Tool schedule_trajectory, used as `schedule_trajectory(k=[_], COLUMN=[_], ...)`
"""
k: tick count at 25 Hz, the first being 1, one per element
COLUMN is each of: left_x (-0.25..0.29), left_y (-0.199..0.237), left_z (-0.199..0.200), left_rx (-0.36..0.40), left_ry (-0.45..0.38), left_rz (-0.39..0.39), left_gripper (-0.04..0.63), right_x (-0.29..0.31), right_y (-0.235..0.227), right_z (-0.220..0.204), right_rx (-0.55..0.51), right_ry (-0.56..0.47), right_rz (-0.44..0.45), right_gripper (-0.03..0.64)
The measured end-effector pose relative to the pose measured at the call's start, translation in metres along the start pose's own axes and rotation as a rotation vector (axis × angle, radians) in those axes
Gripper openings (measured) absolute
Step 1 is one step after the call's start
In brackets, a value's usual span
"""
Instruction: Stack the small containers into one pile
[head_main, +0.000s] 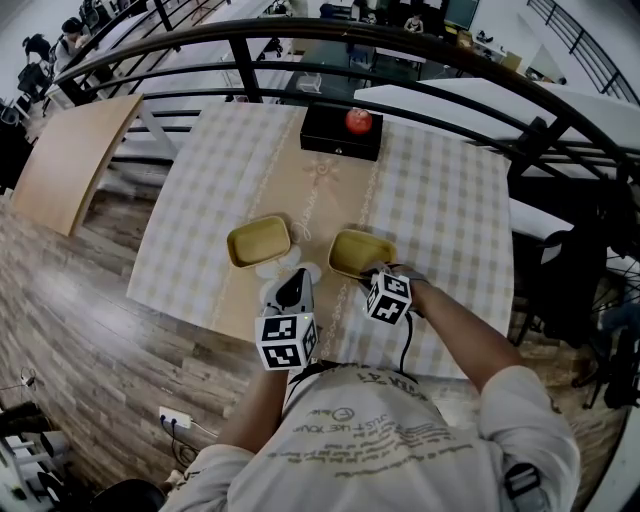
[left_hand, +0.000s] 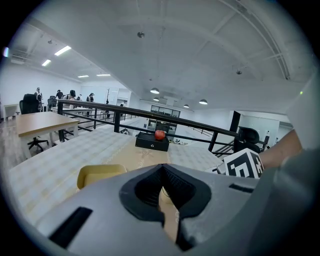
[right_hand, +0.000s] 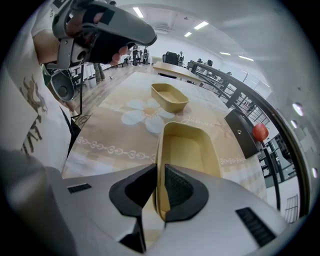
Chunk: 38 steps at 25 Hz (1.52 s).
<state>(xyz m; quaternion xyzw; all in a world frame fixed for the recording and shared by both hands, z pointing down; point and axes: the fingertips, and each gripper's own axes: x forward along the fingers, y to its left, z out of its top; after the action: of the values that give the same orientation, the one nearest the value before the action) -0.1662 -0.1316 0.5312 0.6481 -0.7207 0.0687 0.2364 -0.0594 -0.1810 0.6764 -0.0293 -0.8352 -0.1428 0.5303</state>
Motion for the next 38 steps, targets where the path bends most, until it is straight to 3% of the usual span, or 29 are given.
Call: schedule_trajectory(k=[10,17,22,29,33,38], left_x=[0.002,0.007,0.013,0.013,0.011,0.009], left_y=[0.002,-0.008,-0.015,-0.024,-0.027,-0.023], left_z=[0.000,0.008,0.015,0.026,0.032,0.038], left_rx=[-0.003,0.018,0.032,0.048,0.054,0.056], left_ry=[0.001,-0.014,-0.024,-0.050,-0.075,-0.094], left_rz=[-0.006,-0.034,-0.053,-0.073,-0.077,-0.072], left_gripper=[0.003,0.003,0.003,0.003,0.003,0.003], right_x=[-0.005,-0.031,-0.072,-0.141,-0.161,-0.159], right_y=[-0.003,-0.026,-0.062,-0.101,-0.097,-0.086], right_z=[0.008,0.024,0.035,0.042,0.044,0.051], right_rx=[0.041,0.225,0.460,0.592,0.626,0.629], right_ry=[-0.053,-0.218,-0.441,-0.644,-0.689,-0.694], right_rz=[-0.007,-0.088,-0.238,-0.519,-0.587,-0.588], right_gripper=[0.101,0.085,0.021,0.003,0.003,0.003])
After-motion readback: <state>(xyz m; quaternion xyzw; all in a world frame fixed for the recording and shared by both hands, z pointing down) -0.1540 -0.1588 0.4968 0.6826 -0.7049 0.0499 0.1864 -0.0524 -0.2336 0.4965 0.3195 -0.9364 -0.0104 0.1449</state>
